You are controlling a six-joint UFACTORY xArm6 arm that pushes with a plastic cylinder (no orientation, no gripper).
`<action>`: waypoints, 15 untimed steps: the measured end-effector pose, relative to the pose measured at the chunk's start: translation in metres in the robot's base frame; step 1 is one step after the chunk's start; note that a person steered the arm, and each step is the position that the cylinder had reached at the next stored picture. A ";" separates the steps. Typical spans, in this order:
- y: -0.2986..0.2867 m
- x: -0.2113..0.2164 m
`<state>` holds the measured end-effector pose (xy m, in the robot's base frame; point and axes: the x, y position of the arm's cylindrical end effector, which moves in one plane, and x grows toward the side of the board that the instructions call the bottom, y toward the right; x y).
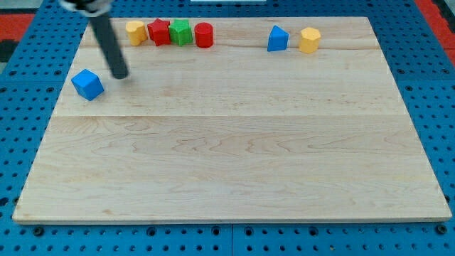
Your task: Push blue triangle below green circle
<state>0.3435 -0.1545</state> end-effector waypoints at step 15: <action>0.072 -0.059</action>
<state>0.2843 -0.0823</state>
